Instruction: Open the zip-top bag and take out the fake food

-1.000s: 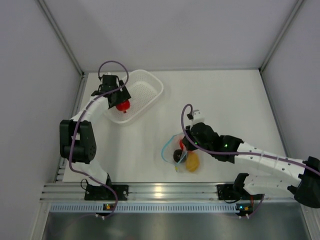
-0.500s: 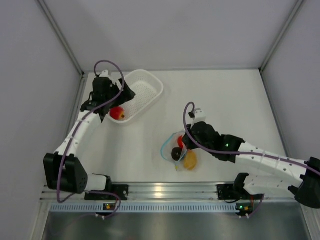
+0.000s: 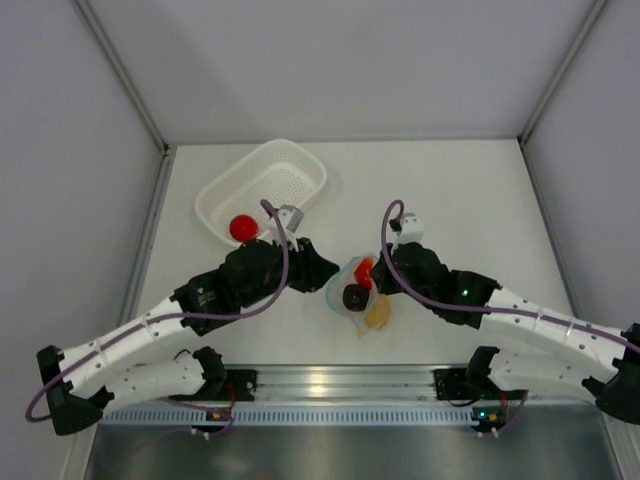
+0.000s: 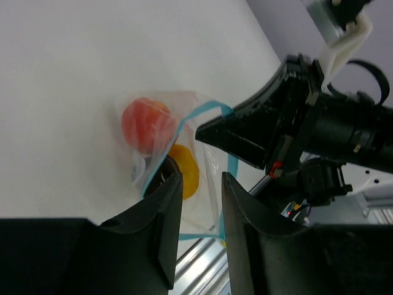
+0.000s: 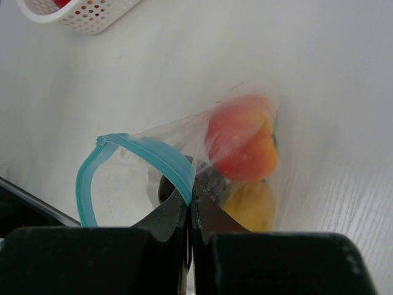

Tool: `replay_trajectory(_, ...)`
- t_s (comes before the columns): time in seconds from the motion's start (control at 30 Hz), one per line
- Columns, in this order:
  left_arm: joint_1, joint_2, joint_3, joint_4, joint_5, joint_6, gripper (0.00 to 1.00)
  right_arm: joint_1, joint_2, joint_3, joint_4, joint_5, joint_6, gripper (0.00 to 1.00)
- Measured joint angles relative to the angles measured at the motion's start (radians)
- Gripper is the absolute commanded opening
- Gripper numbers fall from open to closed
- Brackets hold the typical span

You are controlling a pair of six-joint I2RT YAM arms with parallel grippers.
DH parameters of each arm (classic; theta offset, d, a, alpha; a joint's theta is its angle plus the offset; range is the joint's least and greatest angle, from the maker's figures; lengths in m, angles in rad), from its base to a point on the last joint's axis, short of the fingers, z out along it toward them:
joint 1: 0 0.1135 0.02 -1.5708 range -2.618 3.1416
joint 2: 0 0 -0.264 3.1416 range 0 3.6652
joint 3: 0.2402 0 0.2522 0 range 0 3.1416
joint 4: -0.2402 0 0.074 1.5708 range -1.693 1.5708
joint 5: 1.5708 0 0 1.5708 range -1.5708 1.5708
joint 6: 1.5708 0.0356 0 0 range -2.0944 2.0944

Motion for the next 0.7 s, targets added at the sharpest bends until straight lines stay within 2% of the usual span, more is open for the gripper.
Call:
replay_trajectory(0.17,-0.204,0.077,-0.013,-0.002,-0.127,-0.041,0.21,0.0,-0.003,0.008,-0.024,0.039,0.008,0.0)
replay_trajectory(0.3,-0.284,0.137,-0.014,0.002,-0.212,-0.075,0.19,0.0,-0.021,0.008,-0.035,0.045,0.012,0.0)
replay_trajectory(0.43,-0.327,0.202,-0.014,0.007,-0.28,-0.1,0.19,0.0,-0.051,0.008,-0.038,0.047,0.018,0.0)
replay_trajectory(0.7,-0.334,0.328,-0.014,0.02,-0.395,-0.16,0.22,0.0,-0.06,0.002,-0.038,0.048,0.051,0.0)
